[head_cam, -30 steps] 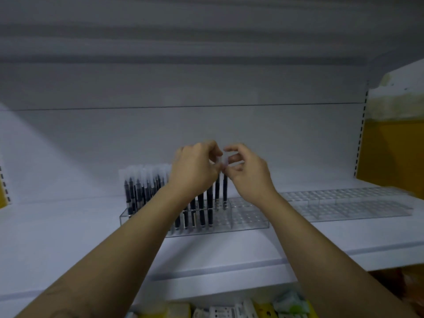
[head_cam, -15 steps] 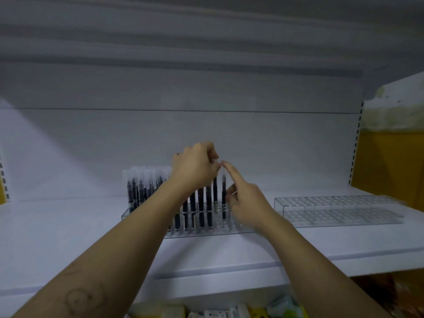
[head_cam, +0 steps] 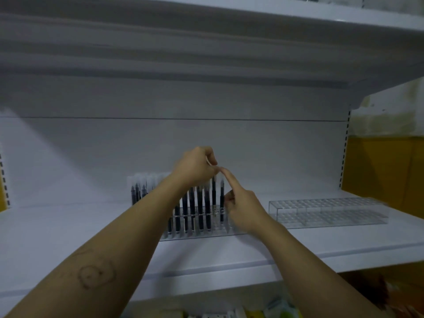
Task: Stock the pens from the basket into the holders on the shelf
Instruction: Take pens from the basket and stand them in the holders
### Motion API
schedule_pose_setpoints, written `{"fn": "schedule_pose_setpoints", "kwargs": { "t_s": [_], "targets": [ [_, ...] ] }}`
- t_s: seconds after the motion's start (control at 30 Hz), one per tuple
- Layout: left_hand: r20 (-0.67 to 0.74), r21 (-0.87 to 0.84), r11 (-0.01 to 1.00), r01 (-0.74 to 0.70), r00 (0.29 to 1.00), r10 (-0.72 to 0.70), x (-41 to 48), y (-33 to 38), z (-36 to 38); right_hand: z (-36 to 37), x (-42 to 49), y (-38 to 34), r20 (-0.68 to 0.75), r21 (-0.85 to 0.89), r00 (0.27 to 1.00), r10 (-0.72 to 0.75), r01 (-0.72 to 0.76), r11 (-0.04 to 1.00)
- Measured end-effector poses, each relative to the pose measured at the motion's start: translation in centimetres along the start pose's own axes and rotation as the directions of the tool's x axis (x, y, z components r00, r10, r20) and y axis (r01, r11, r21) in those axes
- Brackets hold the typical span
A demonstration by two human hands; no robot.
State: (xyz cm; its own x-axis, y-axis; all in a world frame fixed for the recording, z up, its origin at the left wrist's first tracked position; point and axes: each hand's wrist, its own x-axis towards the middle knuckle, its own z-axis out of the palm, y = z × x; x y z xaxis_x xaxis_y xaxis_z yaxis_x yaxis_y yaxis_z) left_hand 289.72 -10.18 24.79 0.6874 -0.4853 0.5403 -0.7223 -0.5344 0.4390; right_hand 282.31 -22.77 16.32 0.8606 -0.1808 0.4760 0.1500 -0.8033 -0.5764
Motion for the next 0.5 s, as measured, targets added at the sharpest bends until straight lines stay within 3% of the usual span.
{"fn": "schedule_pose_setpoints", "kwargs": {
  "t_s": [0.33,0.5],
  "targets": [
    [0.101,0.031,0.999,0.020,0.995,-0.023,-0.2,0.1,0.4,0.6,-0.6,-0.4,-0.026,-0.032,0.999,0.046,-0.046,0.998],
    [0.101,0.256,0.966,-0.036,0.995,0.010,-0.9,-0.3,0.0,0.0,-0.6,-0.2,0.011,-0.039,0.999,0.037,-0.037,0.999]
  ]
}}
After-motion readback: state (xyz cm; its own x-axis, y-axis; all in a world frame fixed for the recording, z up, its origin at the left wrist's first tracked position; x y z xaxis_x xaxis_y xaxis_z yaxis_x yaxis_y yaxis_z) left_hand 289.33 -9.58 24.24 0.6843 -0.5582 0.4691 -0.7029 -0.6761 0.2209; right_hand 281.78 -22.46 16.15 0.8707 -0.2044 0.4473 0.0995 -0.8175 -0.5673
